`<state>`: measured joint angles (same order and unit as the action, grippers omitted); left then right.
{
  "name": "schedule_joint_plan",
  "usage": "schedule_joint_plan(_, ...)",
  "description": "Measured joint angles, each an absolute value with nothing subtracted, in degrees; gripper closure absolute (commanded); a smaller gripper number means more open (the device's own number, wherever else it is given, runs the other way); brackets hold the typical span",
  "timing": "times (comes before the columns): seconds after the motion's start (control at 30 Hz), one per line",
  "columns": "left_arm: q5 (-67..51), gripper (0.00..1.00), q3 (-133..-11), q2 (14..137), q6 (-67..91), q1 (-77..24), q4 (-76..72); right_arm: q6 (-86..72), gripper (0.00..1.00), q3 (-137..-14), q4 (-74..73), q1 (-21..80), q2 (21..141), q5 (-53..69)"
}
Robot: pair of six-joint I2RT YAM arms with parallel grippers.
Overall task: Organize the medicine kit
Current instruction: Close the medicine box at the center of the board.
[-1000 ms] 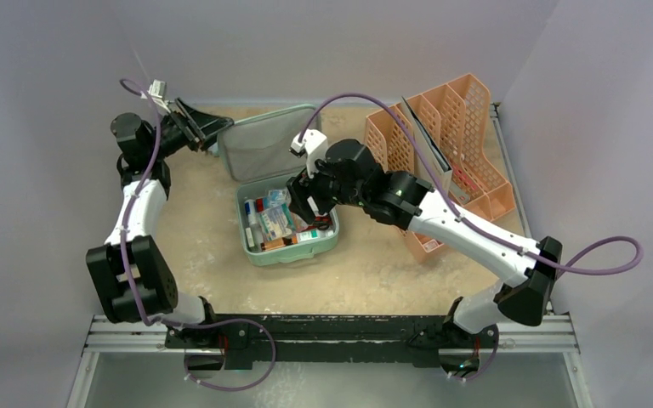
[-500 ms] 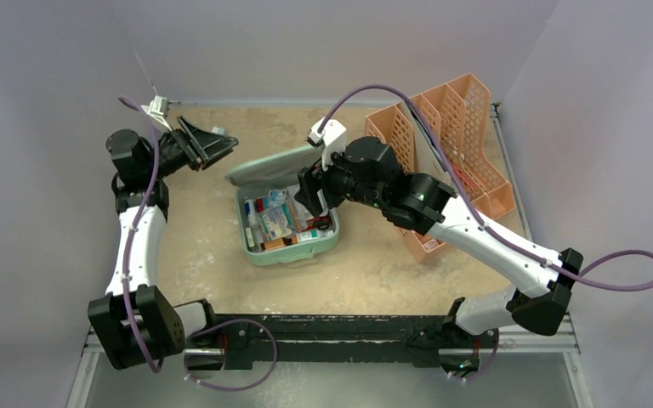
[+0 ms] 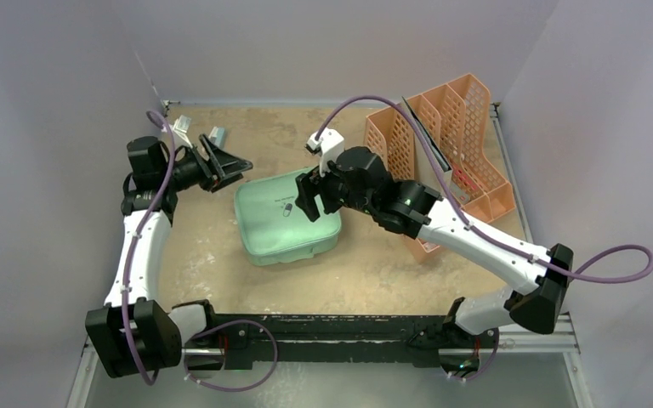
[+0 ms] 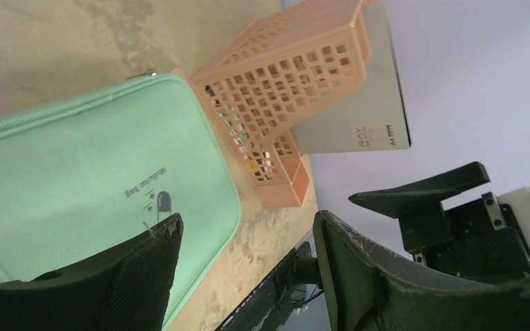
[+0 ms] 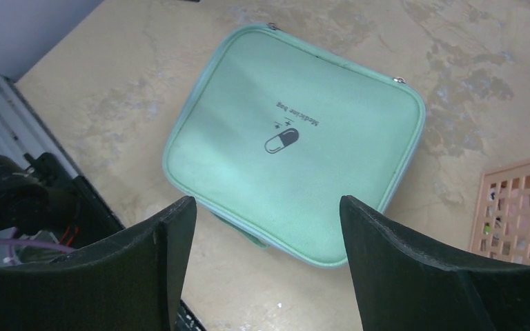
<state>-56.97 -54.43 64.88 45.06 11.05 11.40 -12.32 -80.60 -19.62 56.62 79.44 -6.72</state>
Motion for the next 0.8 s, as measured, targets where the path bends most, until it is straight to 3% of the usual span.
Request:
schedule_joint_plan(0.33,-45.3,0.37,-54.5,71.8,34.1,10.5,29.9,-12.0,0.31,-80.6,-21.7,56.5,87.8,-10.9)
schedule_joint_plan(0.67,-35.0,0.44,-53.6,72.4,29.4,10.5,32.2,-15.5,0.34,-77.8,-25.6,55.6,91.0,-12.3)
schedule_joint_plan(0.8,-34.0,0.54,-53.0,75.3,28.4,10.5,32.3,-17.1,0.35,-77.7,-27.4,53.8,91.5,-12.1)
